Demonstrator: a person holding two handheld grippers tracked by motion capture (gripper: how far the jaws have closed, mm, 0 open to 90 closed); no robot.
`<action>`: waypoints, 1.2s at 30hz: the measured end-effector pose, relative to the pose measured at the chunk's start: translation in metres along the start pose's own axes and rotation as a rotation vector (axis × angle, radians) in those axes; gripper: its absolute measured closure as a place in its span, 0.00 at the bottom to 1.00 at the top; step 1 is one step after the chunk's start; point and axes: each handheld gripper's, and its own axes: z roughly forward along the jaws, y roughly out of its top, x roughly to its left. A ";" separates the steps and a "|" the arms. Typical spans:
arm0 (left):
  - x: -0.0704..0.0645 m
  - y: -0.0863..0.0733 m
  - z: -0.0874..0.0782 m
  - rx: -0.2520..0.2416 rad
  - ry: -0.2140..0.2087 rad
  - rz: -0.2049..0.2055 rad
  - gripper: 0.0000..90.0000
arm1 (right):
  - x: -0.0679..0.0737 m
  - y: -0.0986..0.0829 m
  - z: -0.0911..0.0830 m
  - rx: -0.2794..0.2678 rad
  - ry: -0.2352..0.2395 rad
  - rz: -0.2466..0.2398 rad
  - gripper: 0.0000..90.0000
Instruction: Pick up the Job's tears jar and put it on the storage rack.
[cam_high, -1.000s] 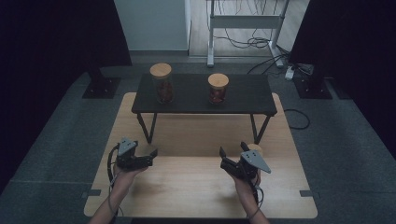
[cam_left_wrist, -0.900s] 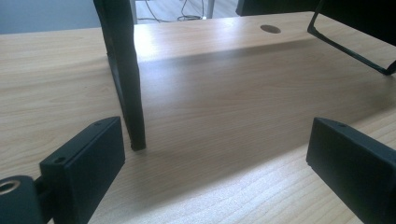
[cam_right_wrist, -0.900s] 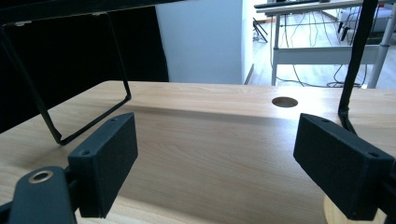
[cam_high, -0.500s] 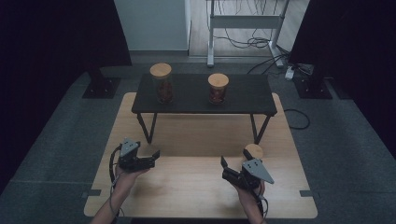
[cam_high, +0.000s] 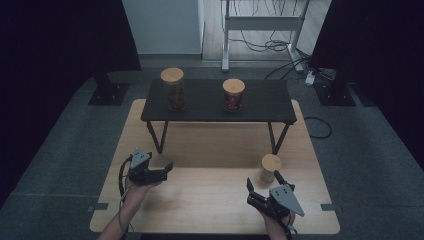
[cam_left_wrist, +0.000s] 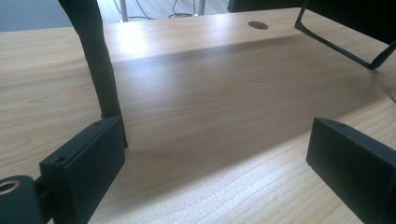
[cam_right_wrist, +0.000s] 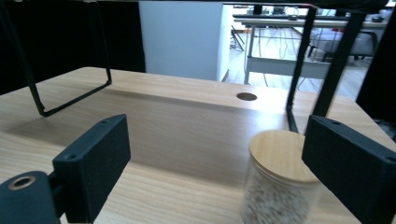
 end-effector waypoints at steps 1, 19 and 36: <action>0.000 0.000 0.000 0.000 -0.001 -0.001 0.04 | -0.001 -0.001 -0.002 0.002 -0.002 0.001 0.09; -0.001 0.000 0.000 0.007 -0.011 0.005 0.05 | -0.014 -0.007 -0.021 0.092 -0.053 0.057 0.05; -0.001 0.001 0.001 0.014 -0.014 0.008 0.05 | -0.014 -0.004 -0.009 0.173 -0.077 0.071 0.09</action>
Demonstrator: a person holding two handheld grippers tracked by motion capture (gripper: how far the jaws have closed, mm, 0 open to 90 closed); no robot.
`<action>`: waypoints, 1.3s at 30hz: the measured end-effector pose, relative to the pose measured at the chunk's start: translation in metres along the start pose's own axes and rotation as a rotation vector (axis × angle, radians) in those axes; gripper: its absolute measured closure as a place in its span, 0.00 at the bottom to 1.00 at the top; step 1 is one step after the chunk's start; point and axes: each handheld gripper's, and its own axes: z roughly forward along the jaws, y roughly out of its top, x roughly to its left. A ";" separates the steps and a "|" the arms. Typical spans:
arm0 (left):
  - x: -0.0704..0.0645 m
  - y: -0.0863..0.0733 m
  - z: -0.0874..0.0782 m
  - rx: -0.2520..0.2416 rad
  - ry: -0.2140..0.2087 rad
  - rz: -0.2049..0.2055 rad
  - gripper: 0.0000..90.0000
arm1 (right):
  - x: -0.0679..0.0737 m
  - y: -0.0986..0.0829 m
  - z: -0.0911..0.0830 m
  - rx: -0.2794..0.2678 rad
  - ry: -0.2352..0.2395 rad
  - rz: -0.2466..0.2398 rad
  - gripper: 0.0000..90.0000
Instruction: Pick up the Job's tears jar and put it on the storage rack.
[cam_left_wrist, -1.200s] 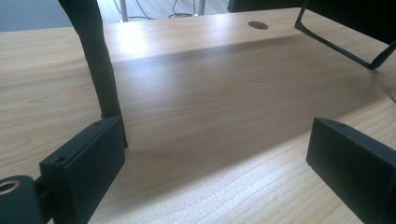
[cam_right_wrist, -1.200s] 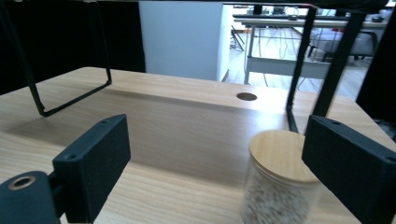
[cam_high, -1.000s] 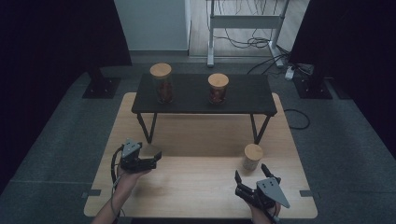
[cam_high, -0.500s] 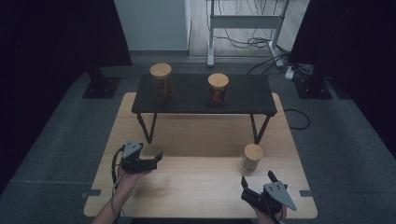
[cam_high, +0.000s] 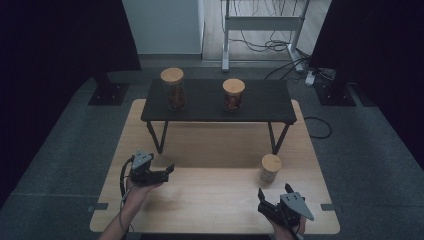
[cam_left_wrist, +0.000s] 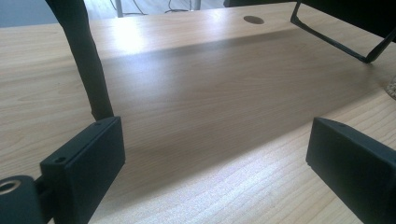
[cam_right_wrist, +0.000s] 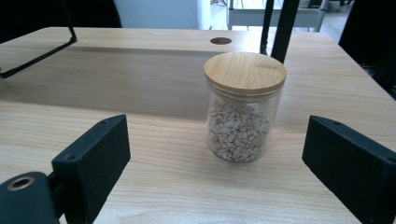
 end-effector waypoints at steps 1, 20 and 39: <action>0.000 0.000 0.000 -0.001 0.000 0.001 0.05 | 0.000 0.000 0.000 0.000 -0.003 0.001 0.10; 0.001 0.001 -0.004 -0.017 0.004 -0.005 0.05 | -0.001 0.010 0.021 0.032 -0.055 -0.025 0.09; 0.001 0.000 -0.003 -0.009 0.007 -0.008 0.04 | 0.000 0.018 0.048 0.067 -0.064 -0.046 0.10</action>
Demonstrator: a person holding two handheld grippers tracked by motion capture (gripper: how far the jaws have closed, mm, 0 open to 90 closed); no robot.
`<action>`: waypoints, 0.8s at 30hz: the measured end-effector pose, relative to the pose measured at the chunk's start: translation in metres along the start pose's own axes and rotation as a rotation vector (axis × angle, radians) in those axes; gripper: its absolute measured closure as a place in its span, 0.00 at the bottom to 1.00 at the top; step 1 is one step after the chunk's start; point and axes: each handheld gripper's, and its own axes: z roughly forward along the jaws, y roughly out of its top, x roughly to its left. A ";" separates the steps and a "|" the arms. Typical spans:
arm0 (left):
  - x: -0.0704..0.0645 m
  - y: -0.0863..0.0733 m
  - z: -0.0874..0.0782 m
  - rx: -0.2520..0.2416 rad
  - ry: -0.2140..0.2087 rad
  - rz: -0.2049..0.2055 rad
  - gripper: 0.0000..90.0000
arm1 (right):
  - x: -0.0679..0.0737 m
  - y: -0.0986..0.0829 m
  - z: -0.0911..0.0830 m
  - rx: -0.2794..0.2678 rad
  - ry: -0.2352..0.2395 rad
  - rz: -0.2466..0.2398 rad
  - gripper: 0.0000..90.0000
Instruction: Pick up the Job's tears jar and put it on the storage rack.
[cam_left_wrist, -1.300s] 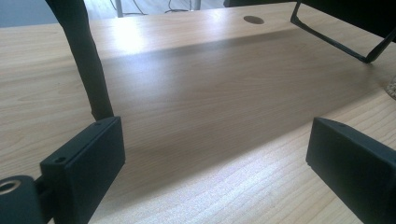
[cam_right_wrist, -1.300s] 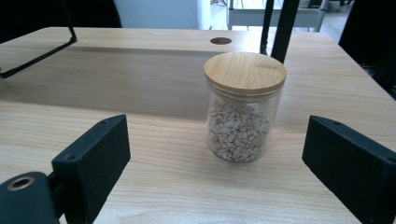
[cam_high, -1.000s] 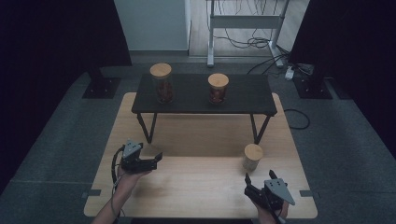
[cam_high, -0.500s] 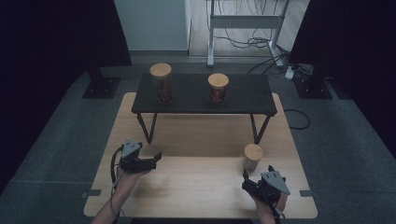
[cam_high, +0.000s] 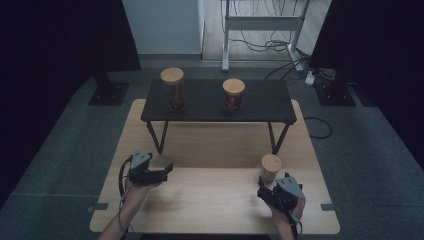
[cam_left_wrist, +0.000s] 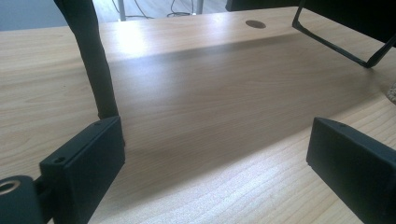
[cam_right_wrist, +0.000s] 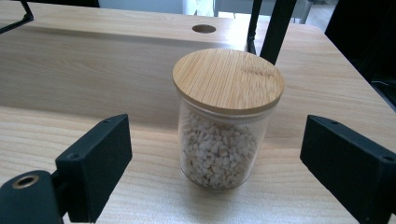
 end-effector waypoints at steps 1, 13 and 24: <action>0.000 0.000 0.000 0.000 0.000 0.000 0.04 | 0.000 0.000 0.001 -0.001 0.000 -0.001 0.10; 0.000 0.000 0.001 0.003 0.001 0.002 0.04 | 0.003 0.001 0.008 0.001 -0.005 -0.005 0.11; 0.000 0.000 0.001 0.005 0.004 0.001 0.04 | 0.003 0.004 0.015 0.018 -0.016 0.007 0.11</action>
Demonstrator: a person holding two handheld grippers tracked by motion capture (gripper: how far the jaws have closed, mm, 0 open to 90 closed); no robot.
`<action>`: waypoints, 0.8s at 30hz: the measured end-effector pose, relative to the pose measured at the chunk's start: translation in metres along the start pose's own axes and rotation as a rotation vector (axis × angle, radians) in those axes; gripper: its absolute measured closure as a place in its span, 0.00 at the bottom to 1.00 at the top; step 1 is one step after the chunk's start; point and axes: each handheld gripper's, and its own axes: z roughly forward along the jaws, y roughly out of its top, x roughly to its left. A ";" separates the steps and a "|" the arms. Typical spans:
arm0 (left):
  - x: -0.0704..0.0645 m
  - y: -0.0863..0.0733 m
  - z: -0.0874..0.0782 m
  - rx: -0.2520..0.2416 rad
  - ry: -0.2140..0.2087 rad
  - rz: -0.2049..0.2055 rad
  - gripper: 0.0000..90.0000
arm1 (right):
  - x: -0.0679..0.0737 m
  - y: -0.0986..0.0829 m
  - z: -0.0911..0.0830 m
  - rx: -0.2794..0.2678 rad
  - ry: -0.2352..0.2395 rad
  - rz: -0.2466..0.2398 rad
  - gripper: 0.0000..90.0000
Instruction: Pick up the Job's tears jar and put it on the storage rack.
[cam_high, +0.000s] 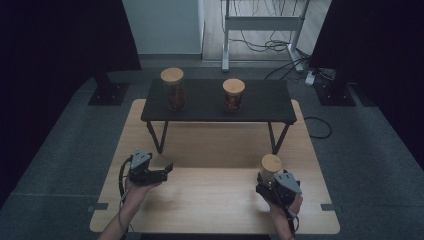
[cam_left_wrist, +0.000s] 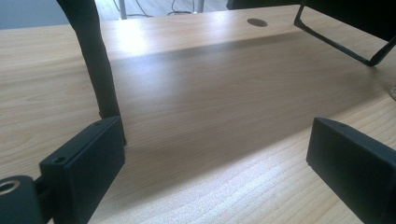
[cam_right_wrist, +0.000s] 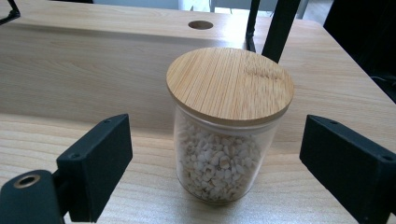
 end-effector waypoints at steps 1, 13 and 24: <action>0.000 0.000 0.000 0.000 0.000 0.000 0.04 | 0.000 0.001 0.001 0.004 0.001 0.000 0.11; 0.000 -0.001 0.002 0.009 0.000 0.002 0.04 | -0.001 0.009 0.019 0.032 -0.006 -0.001 0.11; 0.001 -0.001 0.003 0.011 0.002 0.001 0.04 | 0.000 0.011 0.030 0.043 -0.014 -0.006 0.10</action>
